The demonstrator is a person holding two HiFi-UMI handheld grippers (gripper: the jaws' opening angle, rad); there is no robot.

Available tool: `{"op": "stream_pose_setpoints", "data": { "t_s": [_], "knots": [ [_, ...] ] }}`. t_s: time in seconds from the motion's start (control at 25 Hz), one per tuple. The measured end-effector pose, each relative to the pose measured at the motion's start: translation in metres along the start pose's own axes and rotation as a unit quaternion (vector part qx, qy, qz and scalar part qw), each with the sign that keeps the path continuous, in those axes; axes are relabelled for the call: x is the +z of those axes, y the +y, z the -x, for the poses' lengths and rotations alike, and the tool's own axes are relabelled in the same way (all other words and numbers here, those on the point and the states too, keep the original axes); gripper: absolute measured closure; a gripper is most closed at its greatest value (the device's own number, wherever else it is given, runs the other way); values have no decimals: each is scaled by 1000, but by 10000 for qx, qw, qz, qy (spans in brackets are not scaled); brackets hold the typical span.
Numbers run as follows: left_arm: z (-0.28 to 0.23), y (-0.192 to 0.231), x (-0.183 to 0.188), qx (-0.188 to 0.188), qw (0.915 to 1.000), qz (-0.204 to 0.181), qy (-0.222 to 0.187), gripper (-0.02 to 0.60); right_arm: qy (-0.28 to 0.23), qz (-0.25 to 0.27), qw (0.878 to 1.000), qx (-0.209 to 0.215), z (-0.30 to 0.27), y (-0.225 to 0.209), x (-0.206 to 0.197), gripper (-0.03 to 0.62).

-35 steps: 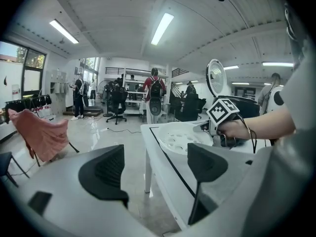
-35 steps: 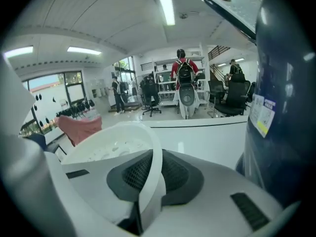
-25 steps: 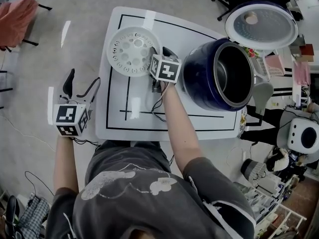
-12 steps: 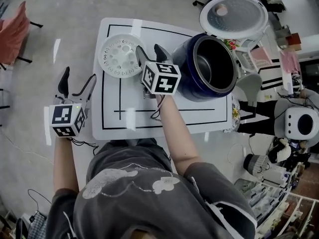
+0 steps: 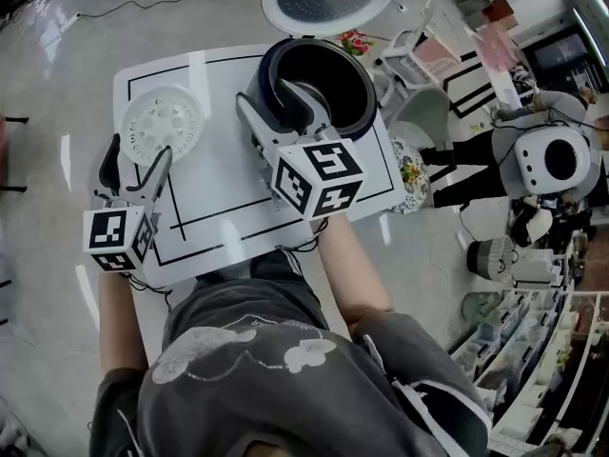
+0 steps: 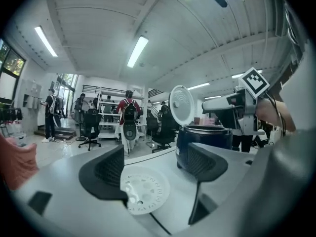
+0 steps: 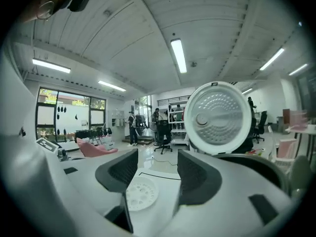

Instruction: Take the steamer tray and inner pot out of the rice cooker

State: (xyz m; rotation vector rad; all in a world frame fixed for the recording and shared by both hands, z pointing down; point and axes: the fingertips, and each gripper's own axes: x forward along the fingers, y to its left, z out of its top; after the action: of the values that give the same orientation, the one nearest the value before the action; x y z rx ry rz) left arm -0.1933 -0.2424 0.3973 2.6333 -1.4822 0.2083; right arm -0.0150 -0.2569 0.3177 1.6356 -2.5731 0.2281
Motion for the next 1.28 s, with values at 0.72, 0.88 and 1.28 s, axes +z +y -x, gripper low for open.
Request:
{"op": "stream_pose_setpoints", "data": {
  "t_s": [0.72, 0.88, 1.28],
  "knots": [
    [-109, -138, 40, 275, 9990, -316, -174, 187, 1582, 1361, 9758, -655, 50, -264, -53, 326],
    [-112, -138, 42, 636, 9973, -361, -40, 187, 2061, 1937, 9585, -370, 34, -275, -68, 326],
    [-124, -144, 47, 1133, 9931, -283, 96, 187, 2746, 2456, 9293, 268, 6, -283, -81, 326]
  ]
}}
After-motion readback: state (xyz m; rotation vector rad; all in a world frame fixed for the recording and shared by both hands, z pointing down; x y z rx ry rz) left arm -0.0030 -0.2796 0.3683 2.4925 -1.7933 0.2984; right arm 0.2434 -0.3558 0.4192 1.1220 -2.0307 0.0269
